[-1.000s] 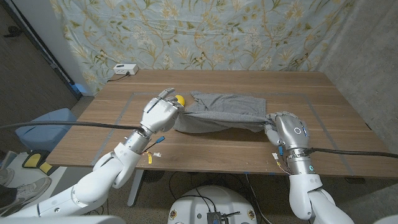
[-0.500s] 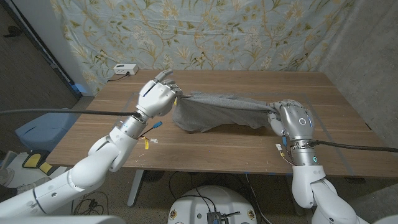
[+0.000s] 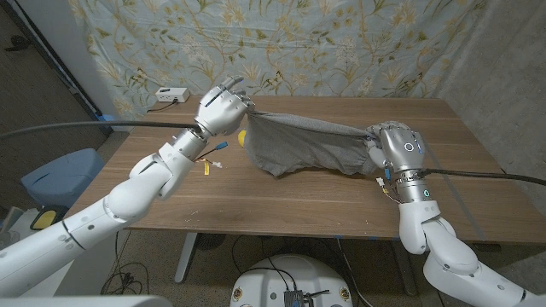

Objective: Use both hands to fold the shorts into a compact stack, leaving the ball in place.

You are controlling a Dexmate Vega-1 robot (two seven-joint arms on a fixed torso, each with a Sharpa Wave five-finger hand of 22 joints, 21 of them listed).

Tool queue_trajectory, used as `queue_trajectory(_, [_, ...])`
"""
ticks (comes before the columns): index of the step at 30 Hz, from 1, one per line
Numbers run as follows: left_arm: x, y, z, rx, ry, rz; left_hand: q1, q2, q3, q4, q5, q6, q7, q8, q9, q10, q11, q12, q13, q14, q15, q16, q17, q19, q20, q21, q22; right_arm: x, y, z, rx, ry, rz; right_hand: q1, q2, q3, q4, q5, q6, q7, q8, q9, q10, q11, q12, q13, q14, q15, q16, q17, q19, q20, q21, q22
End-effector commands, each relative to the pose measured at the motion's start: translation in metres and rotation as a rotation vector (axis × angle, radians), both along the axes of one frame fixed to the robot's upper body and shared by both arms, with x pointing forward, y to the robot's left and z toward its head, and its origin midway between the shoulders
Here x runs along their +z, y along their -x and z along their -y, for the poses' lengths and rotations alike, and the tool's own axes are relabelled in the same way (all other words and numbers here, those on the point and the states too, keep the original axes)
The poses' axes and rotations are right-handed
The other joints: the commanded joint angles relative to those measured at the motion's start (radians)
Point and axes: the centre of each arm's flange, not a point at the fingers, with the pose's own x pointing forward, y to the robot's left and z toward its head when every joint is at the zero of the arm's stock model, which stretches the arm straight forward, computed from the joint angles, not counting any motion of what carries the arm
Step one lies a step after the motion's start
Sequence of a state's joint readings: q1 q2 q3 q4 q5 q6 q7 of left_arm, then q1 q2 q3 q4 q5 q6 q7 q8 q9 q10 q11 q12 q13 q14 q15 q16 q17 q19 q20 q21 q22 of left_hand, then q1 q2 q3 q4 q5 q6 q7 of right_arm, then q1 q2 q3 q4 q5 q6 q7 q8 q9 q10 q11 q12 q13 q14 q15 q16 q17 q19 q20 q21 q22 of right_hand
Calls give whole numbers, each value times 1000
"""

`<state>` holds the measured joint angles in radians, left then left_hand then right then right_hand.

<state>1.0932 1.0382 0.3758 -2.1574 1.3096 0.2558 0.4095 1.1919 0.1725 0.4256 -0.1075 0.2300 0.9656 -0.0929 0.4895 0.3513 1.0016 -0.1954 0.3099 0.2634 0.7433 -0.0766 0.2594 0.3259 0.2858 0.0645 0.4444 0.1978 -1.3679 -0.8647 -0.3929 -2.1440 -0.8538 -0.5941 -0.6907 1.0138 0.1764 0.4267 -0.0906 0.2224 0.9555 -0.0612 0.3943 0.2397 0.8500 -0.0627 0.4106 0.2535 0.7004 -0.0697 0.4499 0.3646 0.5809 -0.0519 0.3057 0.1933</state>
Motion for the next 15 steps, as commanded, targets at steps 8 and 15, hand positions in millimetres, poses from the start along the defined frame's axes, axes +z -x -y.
queue_trajectory(8, [53,-60,9,127,-53,-24,15,5,31,25,3,2,-5,12,-5,5,-6,182,343,-2,-161,-9,6,13,-8,8,6,44,-60,17,-17,38,-49,10,-2,5,-1,14,20,-4,68,1,7,-1,6,9,11,-144,-7,6,14,-1,7,2])
queue_trajectory(15, [57,-81,15,158,-37,-74,12,4,32,26,0,1,-9,15,-11,4,-6,185,354,-5,-161,-15,7,14,-10,10,6,56,-89,19,-15,63,-88,11,-3,6,-1,16,21,-4,71,-1,5,-3,5,12,10,-143,-15,7,16,0,9,2])
